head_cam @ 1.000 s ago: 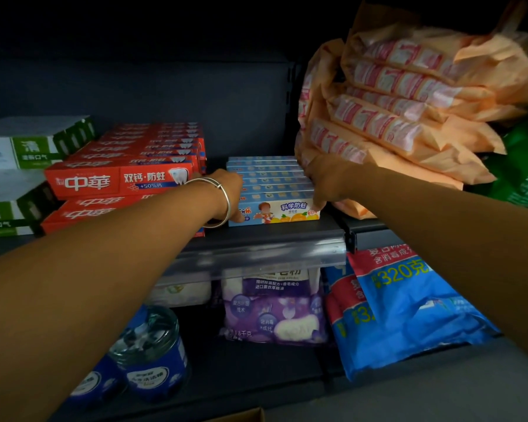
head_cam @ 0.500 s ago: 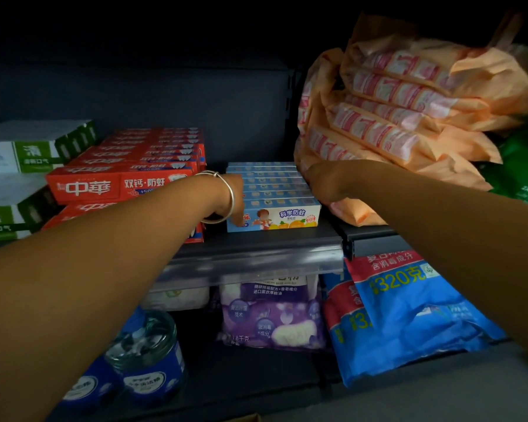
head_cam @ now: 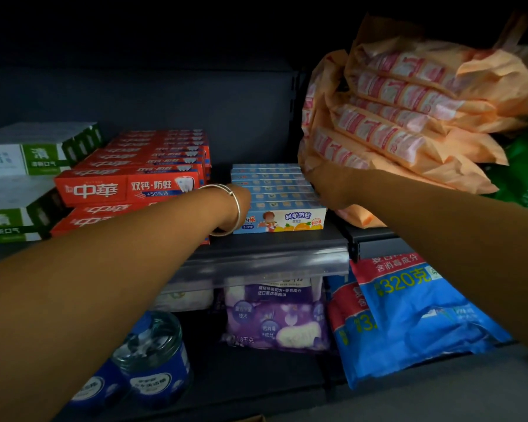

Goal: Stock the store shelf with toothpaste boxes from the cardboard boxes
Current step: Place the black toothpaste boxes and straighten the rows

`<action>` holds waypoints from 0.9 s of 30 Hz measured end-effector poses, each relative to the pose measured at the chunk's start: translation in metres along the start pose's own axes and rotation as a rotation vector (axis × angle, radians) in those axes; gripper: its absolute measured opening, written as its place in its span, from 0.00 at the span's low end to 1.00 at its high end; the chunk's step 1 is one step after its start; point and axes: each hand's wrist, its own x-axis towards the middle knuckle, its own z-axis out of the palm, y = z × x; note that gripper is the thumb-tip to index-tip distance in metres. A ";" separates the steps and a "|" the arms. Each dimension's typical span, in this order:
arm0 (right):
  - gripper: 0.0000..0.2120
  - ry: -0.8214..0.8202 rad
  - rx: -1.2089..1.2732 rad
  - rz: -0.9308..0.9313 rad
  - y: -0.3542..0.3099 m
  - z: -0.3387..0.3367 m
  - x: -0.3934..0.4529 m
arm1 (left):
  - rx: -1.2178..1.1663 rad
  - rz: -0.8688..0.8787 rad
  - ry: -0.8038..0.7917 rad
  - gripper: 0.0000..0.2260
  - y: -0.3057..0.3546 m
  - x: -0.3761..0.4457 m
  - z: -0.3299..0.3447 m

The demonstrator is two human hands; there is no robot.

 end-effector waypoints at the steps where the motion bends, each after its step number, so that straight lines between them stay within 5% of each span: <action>1: 0.21 0.003 -0.020 -0.011 0.001 0.002 0.000 | -0.003 0.000 0.002 0.16 0.000 0.004 0.002; 8: 0.21 0.006 -0.077 -0.023 0.003 0.005 -0.004 | 0.132 -0.023 0.095 0.25 -0.002 0.013 0.011; 27: 0.16 0.003 -0.099 -0.034 0.010 -0.001 0.009 | 0.249 -0.007 0.057 0.23 -0.014 0.016 0.008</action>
